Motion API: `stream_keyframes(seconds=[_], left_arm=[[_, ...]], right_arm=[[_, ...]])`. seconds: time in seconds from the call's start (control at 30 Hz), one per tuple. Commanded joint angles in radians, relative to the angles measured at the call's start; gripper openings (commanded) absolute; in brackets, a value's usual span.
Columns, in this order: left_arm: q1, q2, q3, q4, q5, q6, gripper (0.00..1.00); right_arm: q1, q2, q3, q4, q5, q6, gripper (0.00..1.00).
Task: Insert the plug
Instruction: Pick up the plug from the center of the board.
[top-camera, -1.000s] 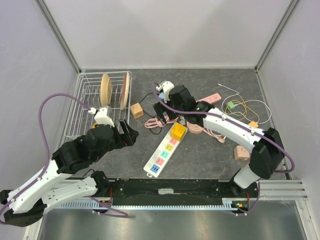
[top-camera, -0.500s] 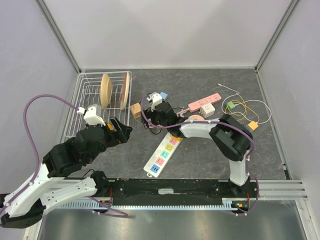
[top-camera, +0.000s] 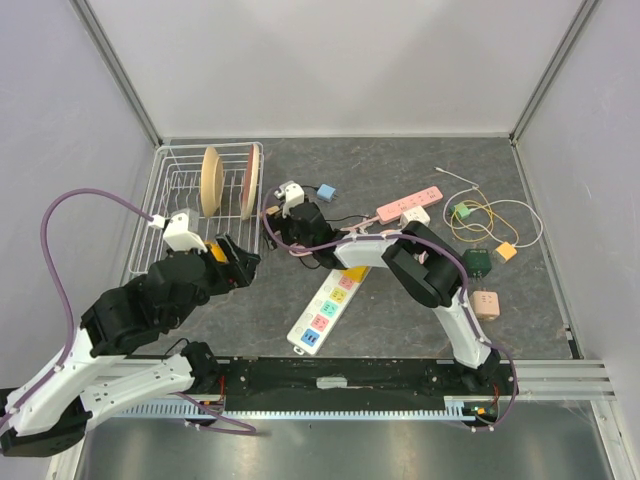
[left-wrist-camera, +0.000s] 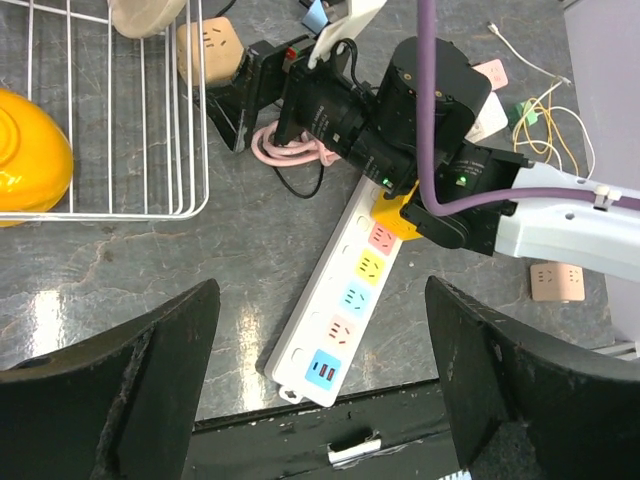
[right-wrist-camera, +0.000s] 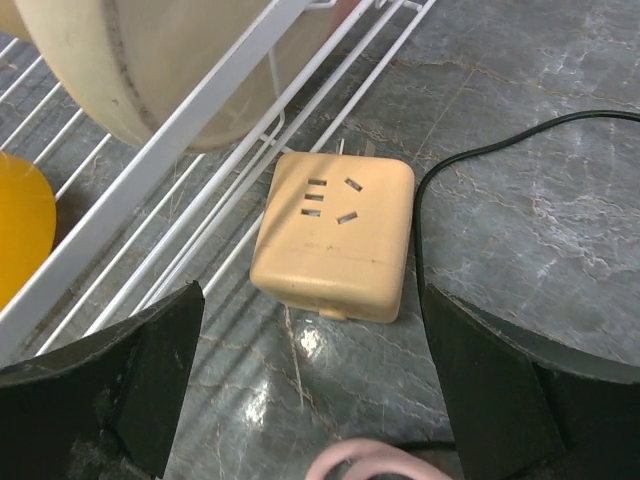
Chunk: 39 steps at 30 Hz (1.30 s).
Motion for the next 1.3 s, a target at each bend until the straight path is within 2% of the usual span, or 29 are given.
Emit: stream_keyframes(seconds=[0.0,0.13,0.43,0.63,0.77,0.8,0.83,0.9,0.93,1.13,1.27], left_arm=[[0.003,-0.013,0.036,-0.014,-0.052,-0.025,0.89],[0.001,-0.021,0.032,-0.018,-0.045,-0.034,0.89],[0.003,-0.036,0.022,-0.025,-0.034,-0.043,0.89],[0.001,-0.044,0.019,-0.026,-0.014,-0.043,0.89],[0.003,-0.056,0.010,-0.025,-0.008,-0.053,0.89],[0.003,-0.056,0.009,-0.025,-0.008,-0.053,0.88],[0.003,-0.059,0.009,-0.026,-0.008,-0.053,0.88],[0.003,-0.061,0.009,-0.025,-0.005,-0.053,0.88],[0.001,-0.062,0.007,-0.025,-0.005,-0.053,0.88],[0.003,-0.067,-0.002,-0.025,0.000,-0.053,0.88],[0.003,-0.067,-0.002,-0.025,-0.002,-0.050,0.88]], right_arm=[[0.011,0.057,0.086,0.036,0.006,0.011,0.98],[0.012,0.083,0.114,0.028,0.015,0.013,0.96],[0.012,0.103,0.134,0.025,0.041,0.005,0.71],[0.012,0.091,0.105,0.033,0.101,0.023,0.45],[0.014,0.060,0.071,0.037,0.118,0.019,0.42],[0.012,0.056,0.066,0.034,0.118,0.017,0.42],[0.012,0.052,0.062,0.034,0.109,0.017,0.46],[0.012,0.042,0.045,0.046,0.095,0.017,0.56],[0.012,0.040,0.043,0.049,0.081,0.014,0.66],[0.012,0.065,0.077,0.060,0.079,0.009,0.93],[0.012,0.115,0.138,0.053,0.102,0.036,0.98]])
